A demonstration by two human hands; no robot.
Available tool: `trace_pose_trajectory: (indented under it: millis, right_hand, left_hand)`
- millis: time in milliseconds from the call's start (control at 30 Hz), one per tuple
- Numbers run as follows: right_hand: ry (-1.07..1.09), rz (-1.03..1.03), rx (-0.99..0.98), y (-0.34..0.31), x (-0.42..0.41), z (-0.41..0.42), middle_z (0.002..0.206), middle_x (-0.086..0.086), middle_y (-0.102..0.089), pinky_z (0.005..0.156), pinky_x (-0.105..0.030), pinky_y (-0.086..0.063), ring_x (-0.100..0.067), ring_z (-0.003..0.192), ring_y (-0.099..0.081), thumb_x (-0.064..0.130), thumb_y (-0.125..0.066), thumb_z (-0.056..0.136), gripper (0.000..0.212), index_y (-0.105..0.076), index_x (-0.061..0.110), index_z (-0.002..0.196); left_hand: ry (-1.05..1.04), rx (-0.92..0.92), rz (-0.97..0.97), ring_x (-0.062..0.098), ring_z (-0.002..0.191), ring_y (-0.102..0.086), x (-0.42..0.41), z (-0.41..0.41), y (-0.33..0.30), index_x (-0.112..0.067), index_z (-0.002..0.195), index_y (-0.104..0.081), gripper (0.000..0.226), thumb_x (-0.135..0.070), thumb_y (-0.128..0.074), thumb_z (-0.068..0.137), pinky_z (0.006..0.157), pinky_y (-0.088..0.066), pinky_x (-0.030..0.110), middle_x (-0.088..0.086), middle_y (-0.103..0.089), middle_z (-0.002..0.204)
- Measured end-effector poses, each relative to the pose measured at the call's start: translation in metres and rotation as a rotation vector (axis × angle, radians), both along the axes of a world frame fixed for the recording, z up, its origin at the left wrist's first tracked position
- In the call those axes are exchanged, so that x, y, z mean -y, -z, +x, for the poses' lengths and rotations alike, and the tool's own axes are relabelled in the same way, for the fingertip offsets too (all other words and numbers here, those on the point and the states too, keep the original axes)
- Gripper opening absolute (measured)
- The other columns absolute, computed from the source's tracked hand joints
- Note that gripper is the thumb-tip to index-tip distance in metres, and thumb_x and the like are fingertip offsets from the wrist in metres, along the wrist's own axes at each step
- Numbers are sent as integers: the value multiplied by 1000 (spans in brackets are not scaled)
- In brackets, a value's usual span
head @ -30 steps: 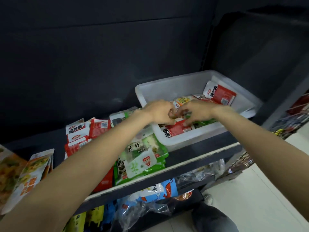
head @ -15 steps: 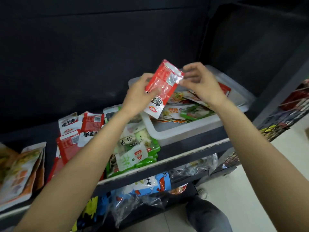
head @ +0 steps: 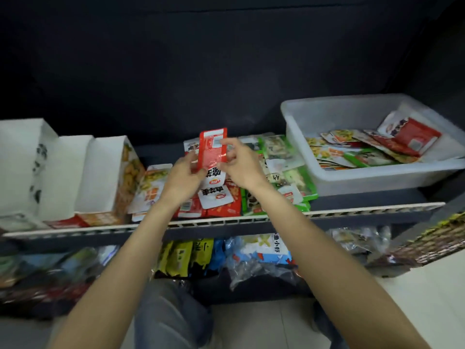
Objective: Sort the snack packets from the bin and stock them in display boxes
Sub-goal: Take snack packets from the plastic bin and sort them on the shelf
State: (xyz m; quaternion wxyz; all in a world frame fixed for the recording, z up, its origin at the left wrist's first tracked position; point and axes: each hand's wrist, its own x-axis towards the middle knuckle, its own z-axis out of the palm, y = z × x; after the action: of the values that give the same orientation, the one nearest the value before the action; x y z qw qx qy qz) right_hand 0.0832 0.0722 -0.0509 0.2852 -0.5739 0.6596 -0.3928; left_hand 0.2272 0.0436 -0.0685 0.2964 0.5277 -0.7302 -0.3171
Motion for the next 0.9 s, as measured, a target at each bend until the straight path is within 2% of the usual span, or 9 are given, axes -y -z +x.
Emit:
trace_pose_trajectory:
  millis: [67,167,267,400,467,600,700,800,900]
  right_hand:
    - [26,33,-64,12,13,14,99,-3,-68,81,-24,-46,-17,91,-63,9,-66,86,44,-54,20,128]
    - [91,53,-227,27,39,24,119,-7,-65,94,-27,-43,-23,109,-61,4,-58,90,38,-59,16,126]
    - [129,14,-411,36,56,23,130,-13,-56,99,-30,-40,-30,118,-54,4,-52,91,32,-64,10,120]
    - [-68,3,-719,46,55,16,146,1,-42,111,-38,-24,-25,136,-27,27,-44,97,33,-63,19,124]
    - [-145,60,-678,48,52,13,147,5,-42,113,-38,-17,-21,141,-21,34,-37,101,38,-56,22,131]
    - [-172,2,-534,40,42,6,153,2,-31,118,-38,-14,-19,143,-16,33,-37,101,40,-46,22,139]
    - [-144,-86,-491,16,19,-9,148,3,-39,111,-34,-26,-17,137,-29,30,-43,100,34,-56,23,130]
    - [-91,-154,-502,-17,-12,-41,122,3,-63,96,-34,-46,-14,110,-58,26,-50,97,26,-65,22,118]
    - [-12,-212,-464,-47,-39,-90,95,4,-73,80,-35,-53,-11,83,-67,20,-53,94,23,-67,26,111]
  left_hand:
    - [-7,28,63,20,107,-58,5,13,13,-17,129,-53,37,-16,-56,92,89,-44,30,5,-63,120]
    - [-1,122,136,25,116,-54,16,19,27,-18,142,-40,53,-30,-56,93,98,-44,37,10,-56,130]
    - [48,253,63,26,134,-36,27,13,32,-17,145,-35,56,-38,-51,95,110,-30,38,8,-40,147]
    - [92,498,-66,21,144,-15,43,5,36,-20,145,-35,50,-42,-32,100,118,-11,44,1,-26,155]
    - [108,546,-70,17,145,-13,47,3,37,-20,146,-33,48,-37,-24,103,117,-5,45,-2,-26,155]
    - [108,457,-139,15,144,-18,47,4,37,-19,145,-35,47,-33,-20,104,117,-7,44,-2,-33,152]
    - [63,283,-366,21,130,-42,38,1,21,-15,131,-54,43,-32,-28,102,109,-29,39,5,-55,134]
    - [101,121,-468,17,114,-54,24,-21,-12,-21,127,-56,41,-38,-31,99,94,-40,33,0,-64,119]
    - [252,-61,-519,3,89,-58,8,-64,-45,-26,131,-48,37,-39,-34,99,76,-44,27,-12,-68,101]
